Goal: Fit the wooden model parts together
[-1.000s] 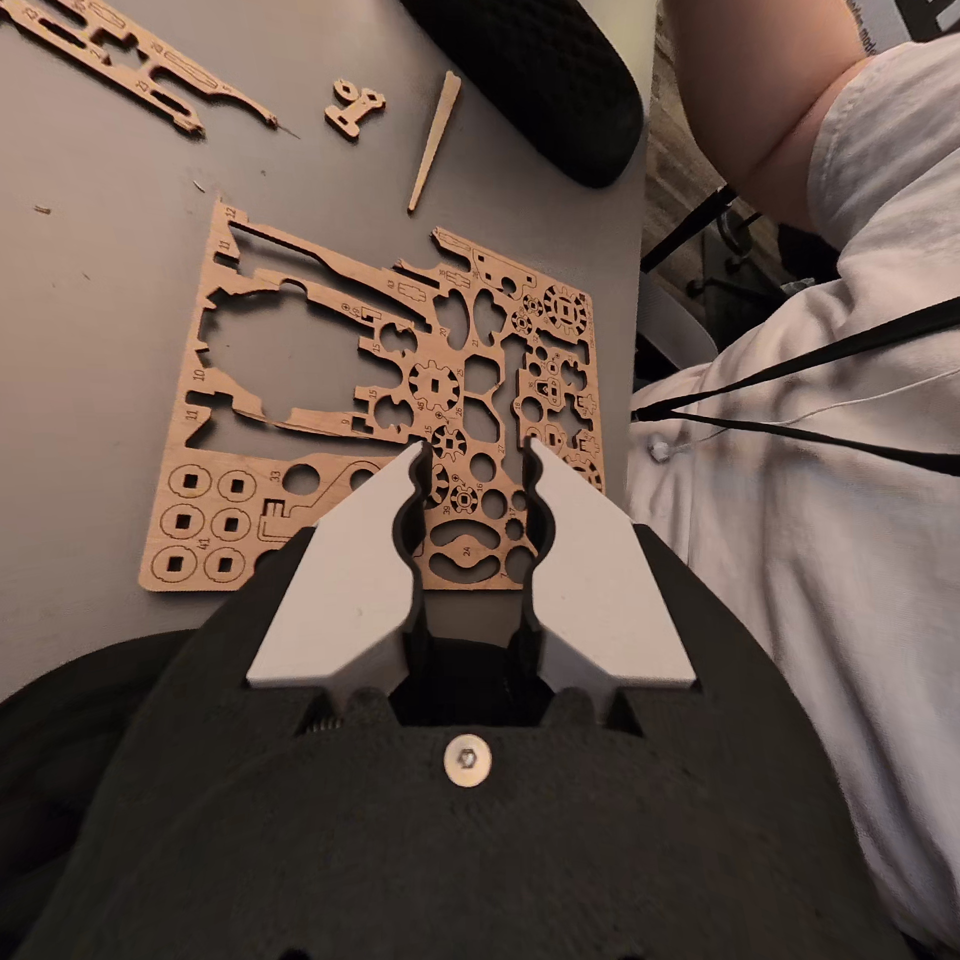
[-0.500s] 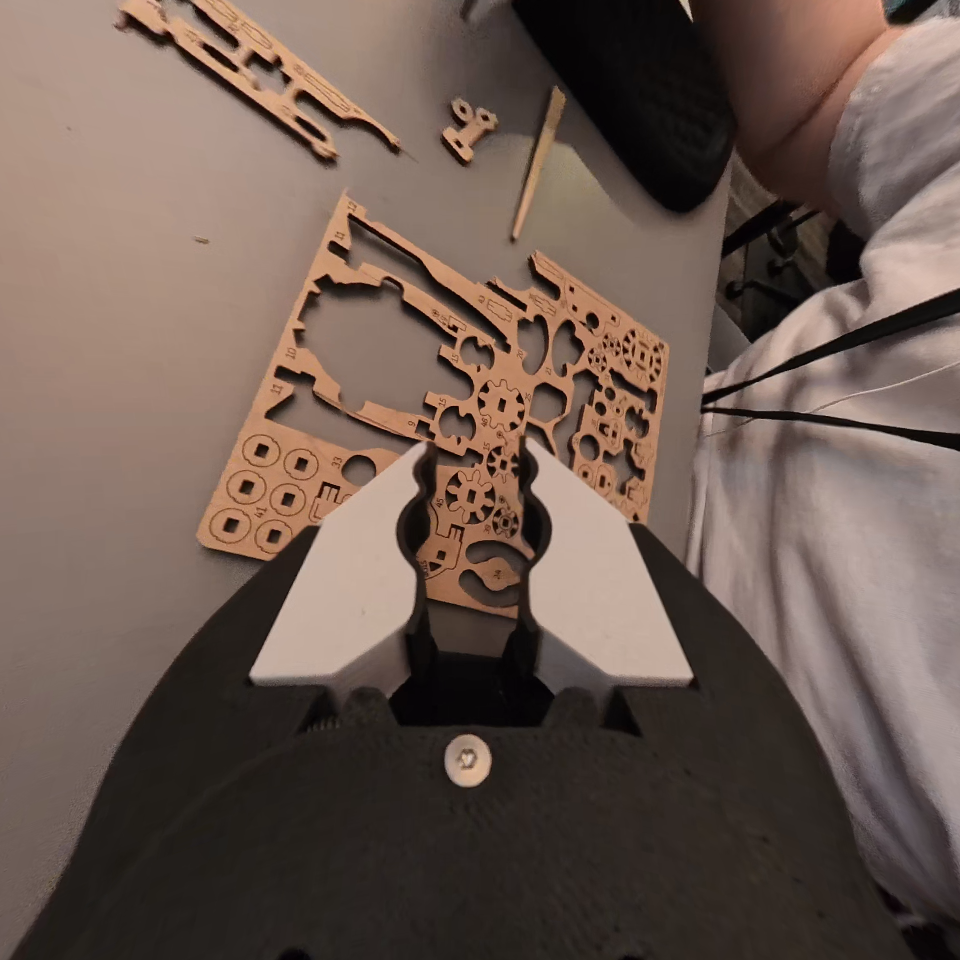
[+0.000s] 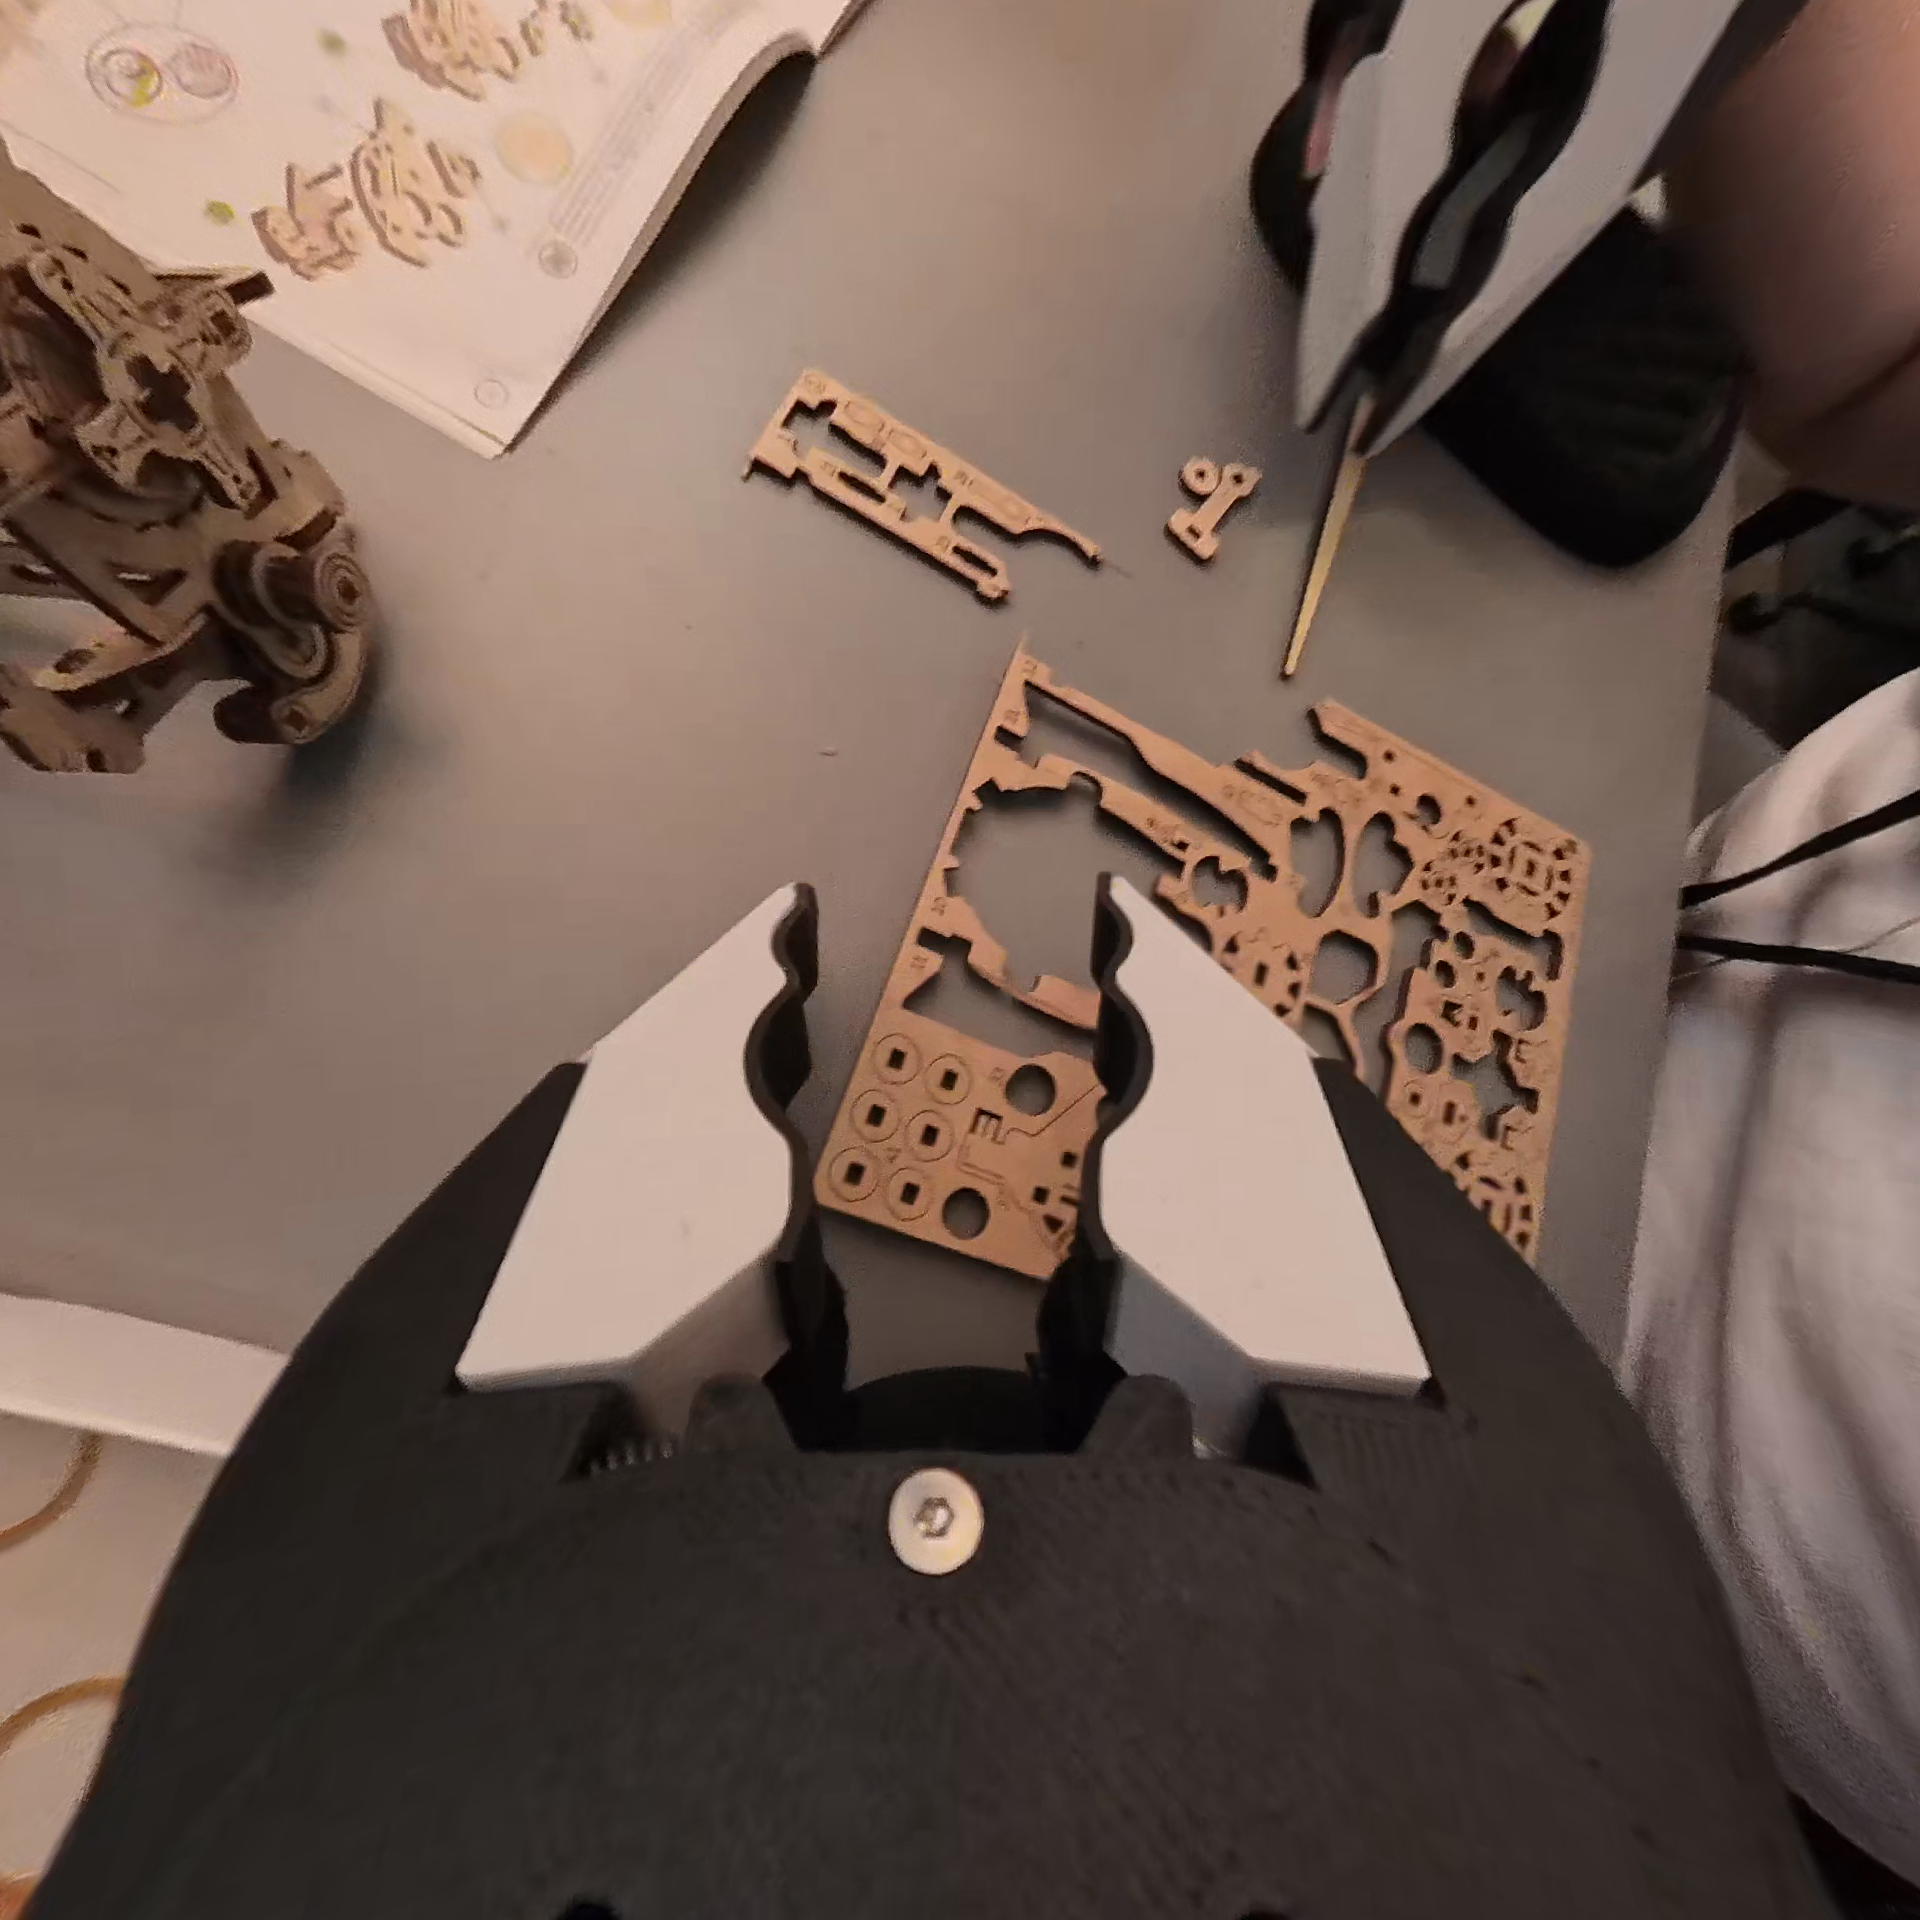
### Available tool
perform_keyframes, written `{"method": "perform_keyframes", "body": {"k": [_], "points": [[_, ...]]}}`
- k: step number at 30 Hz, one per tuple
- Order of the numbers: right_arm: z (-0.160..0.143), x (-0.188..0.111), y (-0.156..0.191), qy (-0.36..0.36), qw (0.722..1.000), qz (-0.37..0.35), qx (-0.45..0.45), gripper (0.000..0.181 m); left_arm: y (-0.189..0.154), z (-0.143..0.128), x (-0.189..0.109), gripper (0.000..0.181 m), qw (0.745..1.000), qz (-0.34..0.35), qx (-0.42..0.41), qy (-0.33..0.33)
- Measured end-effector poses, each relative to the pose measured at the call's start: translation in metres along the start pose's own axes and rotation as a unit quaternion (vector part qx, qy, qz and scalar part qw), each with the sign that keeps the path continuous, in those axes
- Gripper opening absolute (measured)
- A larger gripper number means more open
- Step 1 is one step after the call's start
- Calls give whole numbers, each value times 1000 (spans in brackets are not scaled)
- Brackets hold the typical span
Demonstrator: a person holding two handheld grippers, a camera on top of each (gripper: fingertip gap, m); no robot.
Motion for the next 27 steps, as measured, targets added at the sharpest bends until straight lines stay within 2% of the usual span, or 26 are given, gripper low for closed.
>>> {"method": "perform_keyframes", "body": {"k": [4, 8, 10, 13, 18, 26, 27], "points": [[-5, 6, 3, 33, 999, 10, 3, 11, 9, 0, -1, 54, 1000, 9, 20, 4], [-6, 11, 4, 43, 999, 28, 12, 9, 15, -9, 1, 57, 999, -7, -1, -39], [-6, 12, 4, 48, 999, 23, 13, 9, 15, -15, -1, 57, 999, -11, -2, -46], [-3, 16, 4, 55, 998, 15, 8, 6, 13, -11, -7, 56, 997, -3, 11, -71], [0, 20, 3, 58, 998, 7, 4, 0, 9, -10, -10, 56, 997, 0, 17, -76], [6, 25, 4, 64, 997, -29, -32, 0, 14, -11, -12, 54, 997, -10, -11, -82], [5, 24, 4, 63, 997, -30, -27, 6, 15, -11, -12, 54, 996, -14, -14, -85]]}}
Point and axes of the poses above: each gripper's, where its closed fingertips meet, x out along the fingers, z out of its top, y = z × x across the jaws, the point moved 10 cm from there along -x, back along the fingers, and after that the axes turned 15 degrees about z, right-handed, at the moved point
